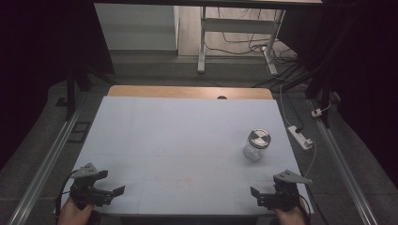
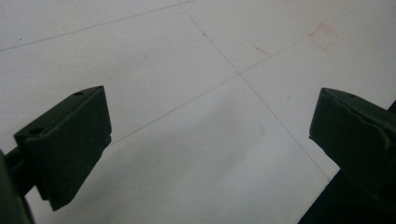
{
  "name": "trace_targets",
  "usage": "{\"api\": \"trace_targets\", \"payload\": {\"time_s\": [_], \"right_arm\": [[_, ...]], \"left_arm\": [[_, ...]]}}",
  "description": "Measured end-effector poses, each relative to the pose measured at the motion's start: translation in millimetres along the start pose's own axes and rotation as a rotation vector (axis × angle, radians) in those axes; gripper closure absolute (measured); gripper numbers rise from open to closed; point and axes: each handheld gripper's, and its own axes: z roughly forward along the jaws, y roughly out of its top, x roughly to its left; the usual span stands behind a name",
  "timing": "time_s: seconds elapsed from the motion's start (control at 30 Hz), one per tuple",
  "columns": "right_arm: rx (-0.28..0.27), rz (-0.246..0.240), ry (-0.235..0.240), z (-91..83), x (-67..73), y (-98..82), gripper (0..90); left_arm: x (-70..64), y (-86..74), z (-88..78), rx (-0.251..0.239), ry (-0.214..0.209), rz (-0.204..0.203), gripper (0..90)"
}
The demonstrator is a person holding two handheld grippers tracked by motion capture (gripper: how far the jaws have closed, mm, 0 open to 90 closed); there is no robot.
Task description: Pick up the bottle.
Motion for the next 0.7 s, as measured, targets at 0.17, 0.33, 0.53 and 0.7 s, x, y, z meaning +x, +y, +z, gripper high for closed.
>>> {"api": "trace_targets", "payload": {"time_s": [0.17, 0.33, 0.53, 0.7], "right_arm": [[0.001, -0.004, 0.013, 0.2, -0.2, 0.2, 0.0], [0.003, 0.004, 0.025, 0.1, -1.4, 0.4, 0.0], [0.009, -0.007, 0.032, 0.6, -0.3, 0.9, 0.0], [0.002, -0.002, 0.051, 0.7, -0.8, 1.6, 0.0]], "left_arm": [[-2.6, 1.0, 2.2, 0.021, 0.006, 0.023, 0.4], [-3.6, 1.6, 3.2, 0.032, 0.009, 0.033, 0.3], [-3.4, 1.8, 3.5, 0.034, 0.008, 0.033, 0.2], [-3.8, 1.7, 3.6, 0.034, 0.009, 0.037, 0.2]]}}
